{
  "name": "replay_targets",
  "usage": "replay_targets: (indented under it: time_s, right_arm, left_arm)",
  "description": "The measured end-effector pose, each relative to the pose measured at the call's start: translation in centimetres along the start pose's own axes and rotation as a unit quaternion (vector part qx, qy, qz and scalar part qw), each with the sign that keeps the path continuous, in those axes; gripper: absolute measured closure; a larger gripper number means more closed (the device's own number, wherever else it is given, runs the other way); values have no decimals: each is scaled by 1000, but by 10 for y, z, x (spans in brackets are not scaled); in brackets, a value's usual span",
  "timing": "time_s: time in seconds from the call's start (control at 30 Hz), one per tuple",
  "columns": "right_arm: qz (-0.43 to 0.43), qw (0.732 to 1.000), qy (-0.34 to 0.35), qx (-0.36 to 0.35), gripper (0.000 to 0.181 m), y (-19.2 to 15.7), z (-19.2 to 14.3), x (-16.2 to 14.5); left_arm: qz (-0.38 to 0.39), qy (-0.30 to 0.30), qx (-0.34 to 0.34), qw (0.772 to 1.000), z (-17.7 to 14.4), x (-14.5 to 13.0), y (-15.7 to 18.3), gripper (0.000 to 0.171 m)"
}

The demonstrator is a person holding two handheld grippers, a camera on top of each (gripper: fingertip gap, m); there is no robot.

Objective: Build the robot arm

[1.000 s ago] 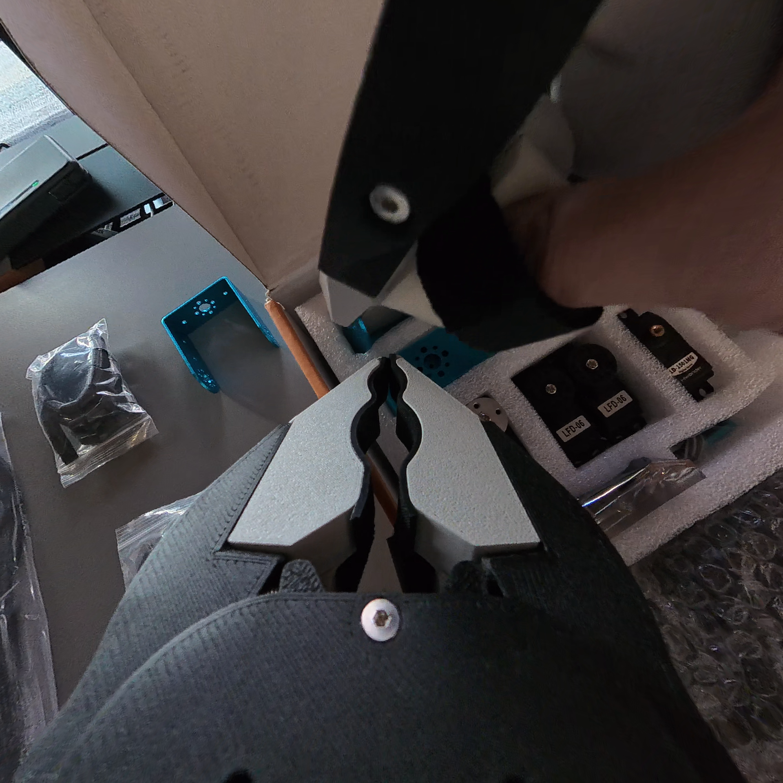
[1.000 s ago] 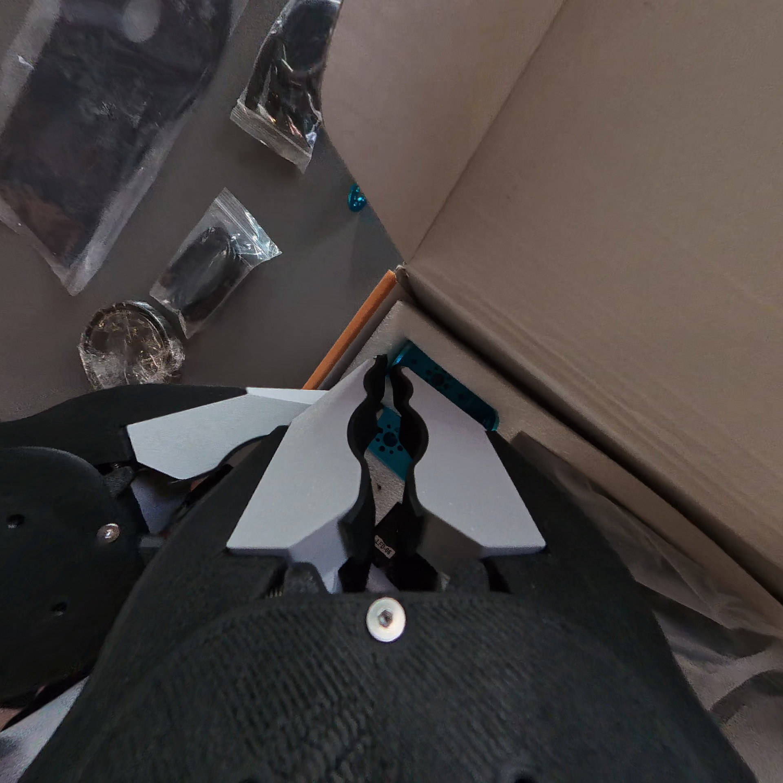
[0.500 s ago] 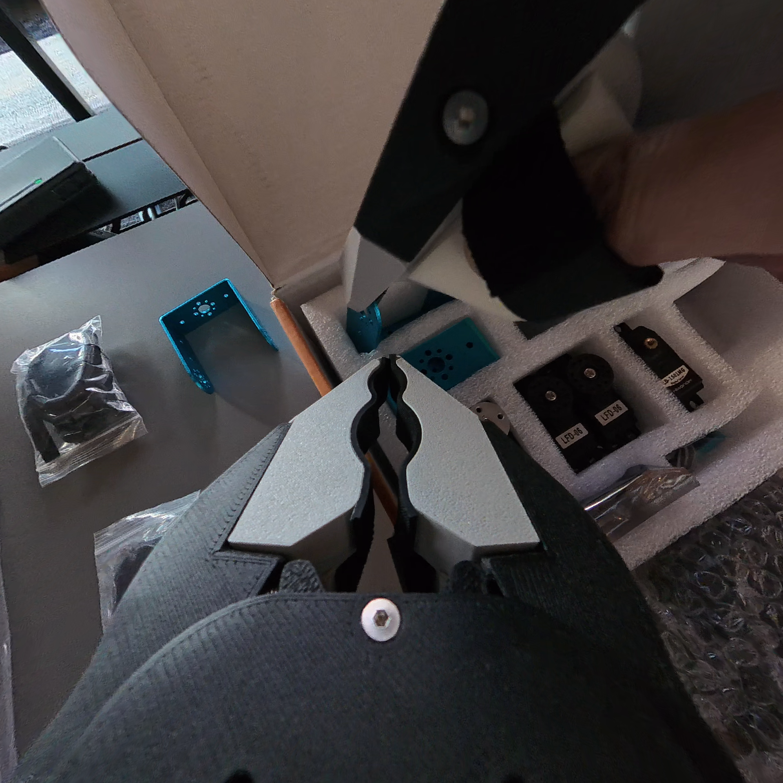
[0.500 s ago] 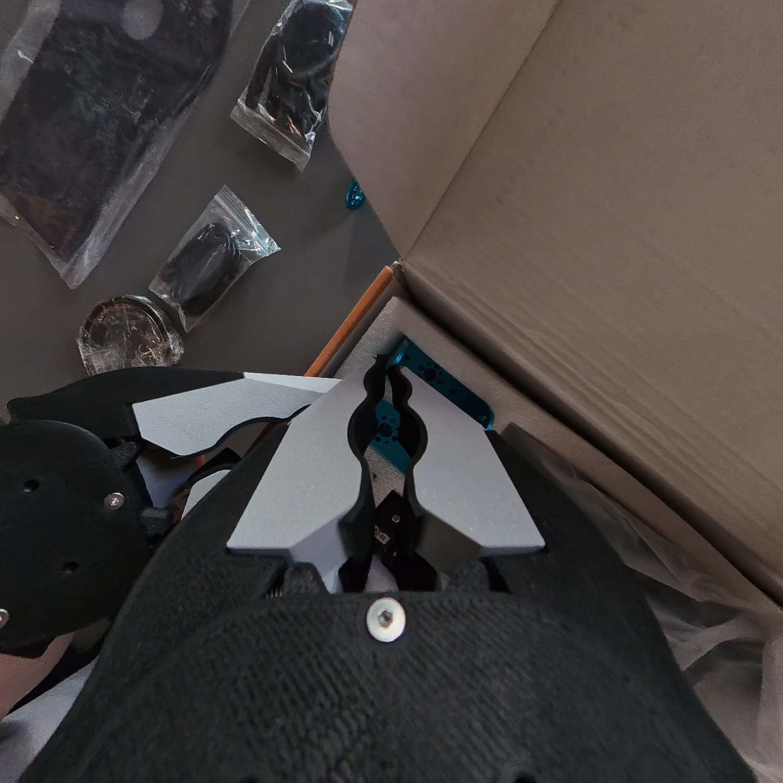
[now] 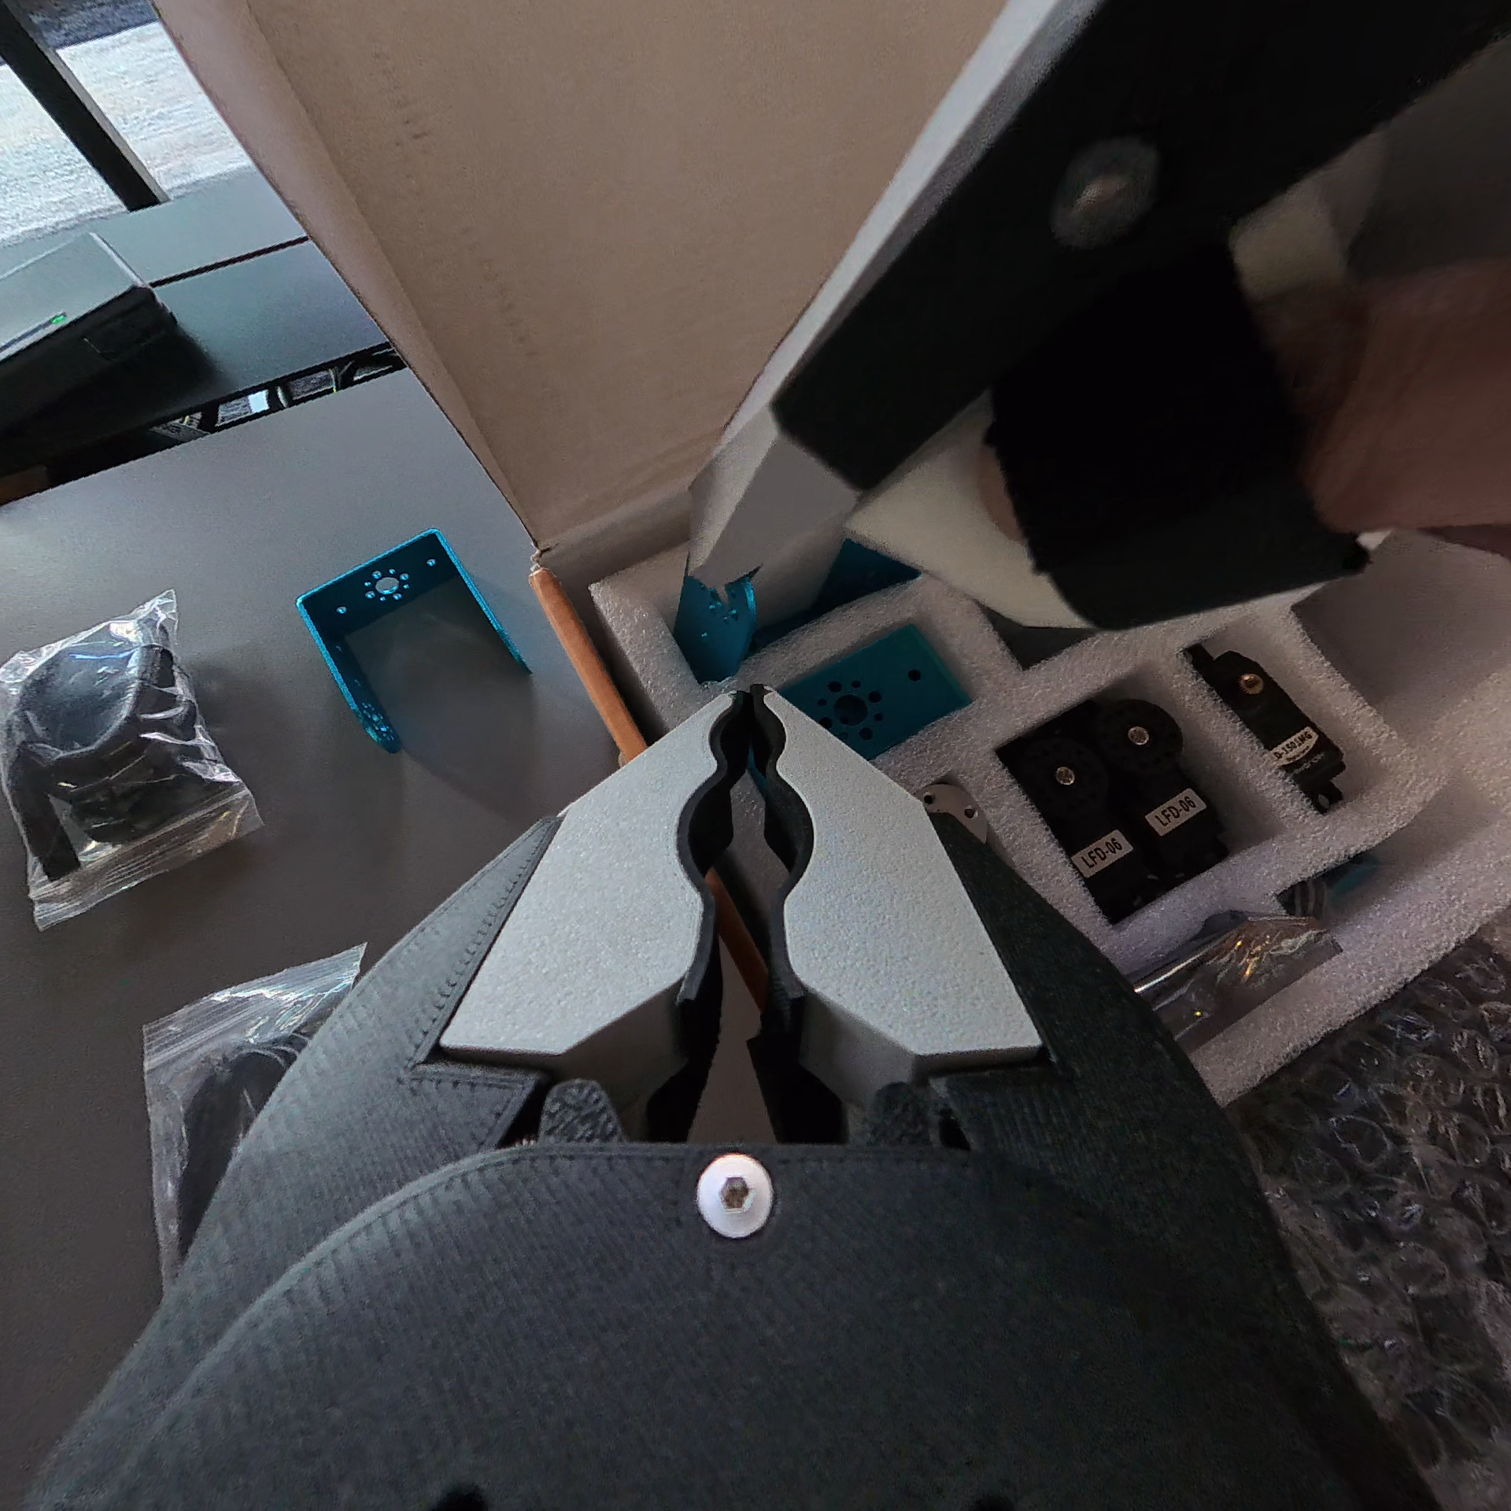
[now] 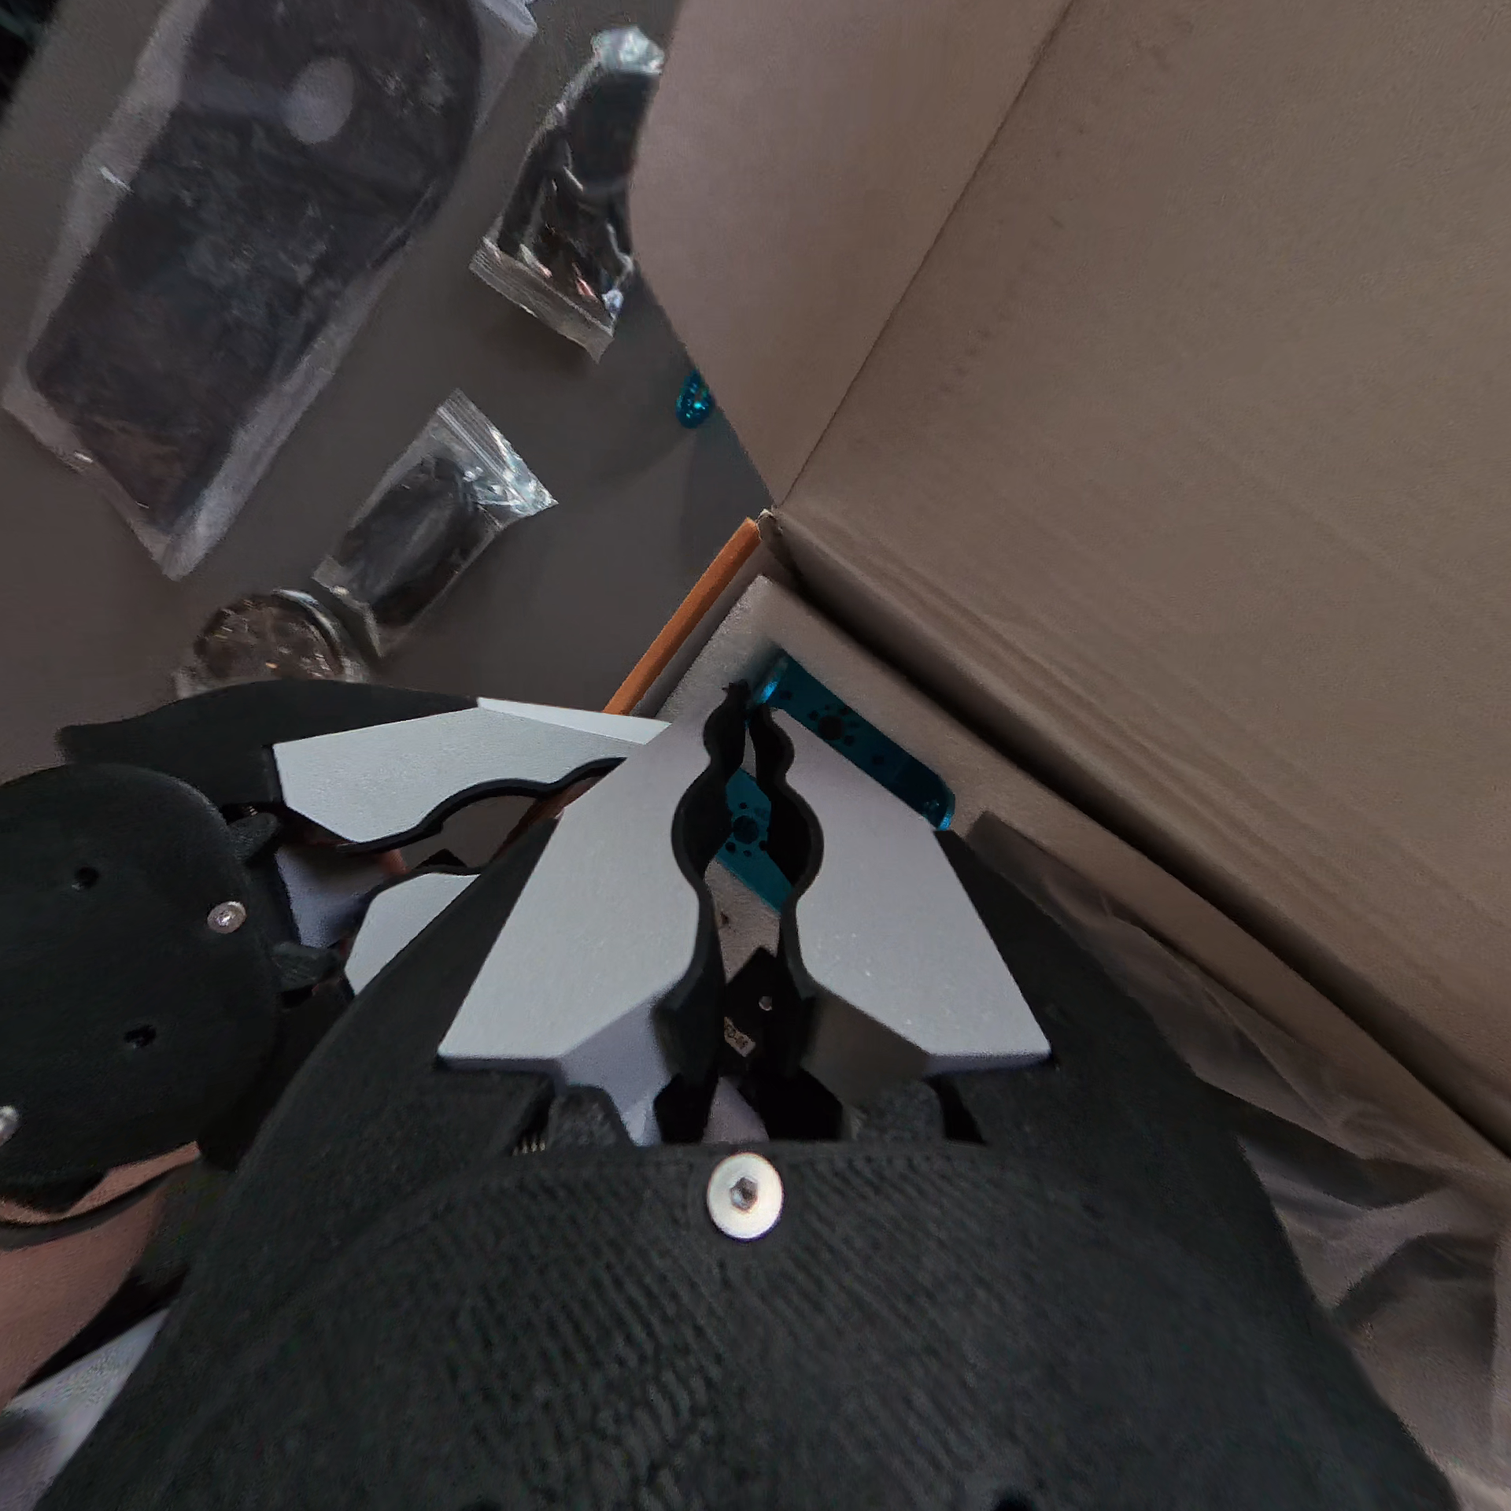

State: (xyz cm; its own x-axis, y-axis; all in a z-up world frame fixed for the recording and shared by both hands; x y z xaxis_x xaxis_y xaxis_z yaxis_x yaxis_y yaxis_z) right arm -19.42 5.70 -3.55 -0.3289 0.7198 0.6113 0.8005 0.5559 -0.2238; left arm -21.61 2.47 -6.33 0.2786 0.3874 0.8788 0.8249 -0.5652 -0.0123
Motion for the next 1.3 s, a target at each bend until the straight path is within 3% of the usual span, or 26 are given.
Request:
replay_targets:
  time_s: [0.13, 0.77, 0.97, 1.2, 1.3]
  right_arm:
    - [-46, 998, -31, -38, 181, -5, 1, 4]
    - [-59, 995, -61, -51, 181, -2, -10, 6]
    - [0, 1000, -31, 4, 181, 3, -14, 5]
    - [-67, 993, -82, -55, 181, -2, -16, 10]
    - [-48, 997, -39, -39, 181, 1, -30, 23]
  left_arm:
    - [-6, 4, 2, 1000, 0, 0, 0, 171]
    - [-20, 17, -1, 1000, -1, 0, -1, 171]
    - [-23, 20, -4, 1000, -2, 0, -1, 171]
    - [-30, 24, -5, 999, -2, 0, -2, 171]
    - [-26, 14, 8, 1000, -1, -3, -4, 171]
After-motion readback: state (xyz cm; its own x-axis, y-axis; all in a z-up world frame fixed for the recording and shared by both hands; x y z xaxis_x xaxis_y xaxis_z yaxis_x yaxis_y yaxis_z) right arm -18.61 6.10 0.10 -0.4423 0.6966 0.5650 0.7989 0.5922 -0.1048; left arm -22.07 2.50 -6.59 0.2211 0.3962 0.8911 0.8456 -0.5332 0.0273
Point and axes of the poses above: each gripper's, where its closed fingertips meet, z out along the fingers, x out of its top, y = z × x across the jaws, the point moved 3 cm from there along -z, back along the fingers, and after that the axes turned 9 degrees about y, right-handed, at the moved point
